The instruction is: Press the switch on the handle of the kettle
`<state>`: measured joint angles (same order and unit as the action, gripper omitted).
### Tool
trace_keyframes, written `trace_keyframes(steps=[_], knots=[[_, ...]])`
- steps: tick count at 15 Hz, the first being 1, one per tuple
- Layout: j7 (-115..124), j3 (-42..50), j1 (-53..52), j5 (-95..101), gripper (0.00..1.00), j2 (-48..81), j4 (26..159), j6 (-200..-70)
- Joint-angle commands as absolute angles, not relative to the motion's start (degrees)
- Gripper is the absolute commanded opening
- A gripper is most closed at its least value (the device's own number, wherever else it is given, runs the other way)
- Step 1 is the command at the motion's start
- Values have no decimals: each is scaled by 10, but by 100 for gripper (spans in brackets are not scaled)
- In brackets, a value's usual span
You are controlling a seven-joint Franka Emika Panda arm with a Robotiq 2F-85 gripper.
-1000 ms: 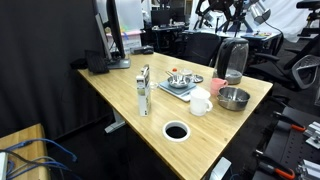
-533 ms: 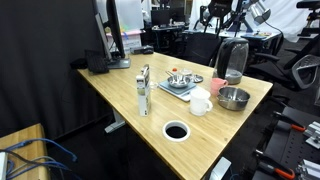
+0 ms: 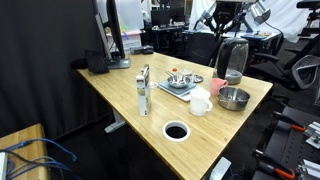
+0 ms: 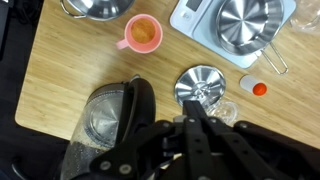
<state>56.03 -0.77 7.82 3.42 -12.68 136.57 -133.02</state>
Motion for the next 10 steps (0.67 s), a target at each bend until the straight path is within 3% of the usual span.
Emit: trace_keyframes(steps=[1,10], knots=[[562,-9,78,65,0,-129,1369,-1330],[628,-18,87,168,0,-129,1368,-1300]])
